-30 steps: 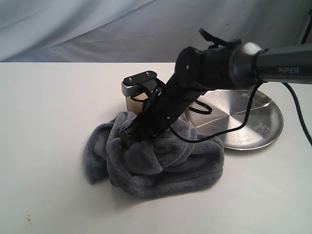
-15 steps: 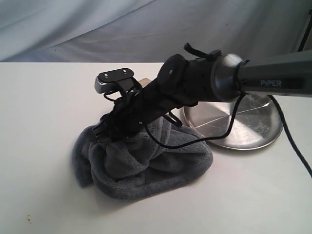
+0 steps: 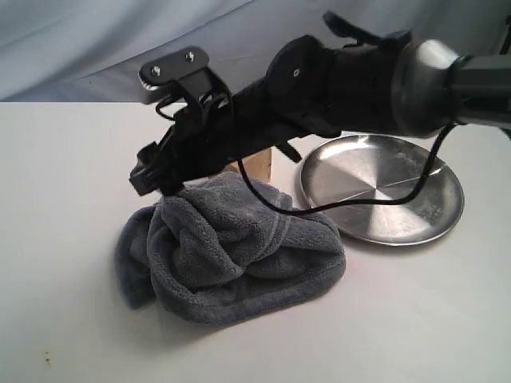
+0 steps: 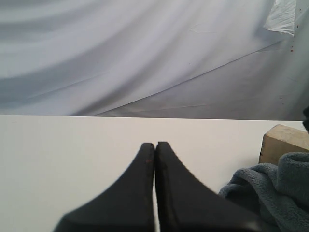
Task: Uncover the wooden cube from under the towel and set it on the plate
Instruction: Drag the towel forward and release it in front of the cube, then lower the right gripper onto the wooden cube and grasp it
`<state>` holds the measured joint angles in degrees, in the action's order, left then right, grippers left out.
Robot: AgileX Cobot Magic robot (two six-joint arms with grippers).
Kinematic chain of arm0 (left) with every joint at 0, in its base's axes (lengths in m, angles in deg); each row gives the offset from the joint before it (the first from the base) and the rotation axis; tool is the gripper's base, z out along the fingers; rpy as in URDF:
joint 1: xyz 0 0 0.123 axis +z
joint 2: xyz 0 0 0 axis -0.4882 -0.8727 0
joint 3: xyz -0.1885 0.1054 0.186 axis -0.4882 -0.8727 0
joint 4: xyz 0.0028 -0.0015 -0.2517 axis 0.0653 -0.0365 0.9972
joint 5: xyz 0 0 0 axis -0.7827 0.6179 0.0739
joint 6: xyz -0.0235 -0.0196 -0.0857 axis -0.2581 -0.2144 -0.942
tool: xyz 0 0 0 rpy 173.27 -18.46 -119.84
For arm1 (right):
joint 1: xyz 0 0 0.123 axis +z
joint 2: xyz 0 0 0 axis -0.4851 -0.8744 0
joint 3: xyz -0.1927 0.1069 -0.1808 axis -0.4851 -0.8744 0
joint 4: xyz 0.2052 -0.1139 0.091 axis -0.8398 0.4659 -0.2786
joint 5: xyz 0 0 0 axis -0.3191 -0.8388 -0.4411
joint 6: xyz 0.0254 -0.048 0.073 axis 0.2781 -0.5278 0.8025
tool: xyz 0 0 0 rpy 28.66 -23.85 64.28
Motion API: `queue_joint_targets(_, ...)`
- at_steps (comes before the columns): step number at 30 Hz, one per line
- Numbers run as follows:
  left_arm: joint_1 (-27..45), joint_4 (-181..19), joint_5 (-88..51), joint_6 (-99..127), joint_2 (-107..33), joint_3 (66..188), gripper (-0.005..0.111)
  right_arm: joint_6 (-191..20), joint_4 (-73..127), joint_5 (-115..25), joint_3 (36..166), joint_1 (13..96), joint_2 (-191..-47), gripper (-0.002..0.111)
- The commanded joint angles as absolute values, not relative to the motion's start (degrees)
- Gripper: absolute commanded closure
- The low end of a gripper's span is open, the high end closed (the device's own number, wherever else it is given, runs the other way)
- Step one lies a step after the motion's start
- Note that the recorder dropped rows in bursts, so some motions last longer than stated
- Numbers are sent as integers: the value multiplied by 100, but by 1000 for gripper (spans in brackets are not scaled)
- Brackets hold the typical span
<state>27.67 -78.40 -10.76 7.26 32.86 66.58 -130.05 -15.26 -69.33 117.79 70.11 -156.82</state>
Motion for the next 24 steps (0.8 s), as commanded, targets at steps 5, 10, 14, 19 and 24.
queue_joint_targets(5, 2762, -7843, -1085, 737, 3295, 6633, 105, -12585, -908, -5927, 11774, 6483, -15469, 43)
queue_joint_targets(10, 2762, -7843, -1085, 711, 3295, 6633, 105, -12575, -633, -6571, 11895, 5836, -15607, 42)
queue_joint_targets(14, 2762, -7843, -1085, 711, 3295, 6633, 105, -12306, -402, -7326, 12397, 5823, -16071, 40)
queue_joint_targets(19, 2762, -7843, -1085, 711, 3295, 6633, 105, -11403, 694, -8665, 13283, 5877, -16704, 40)
queue_joint_targets(24, 2762, -7843, -1085, 723, 3295, 6633, 105, -11313, 1232, -9483, 13920, 5927, -16940, 40)
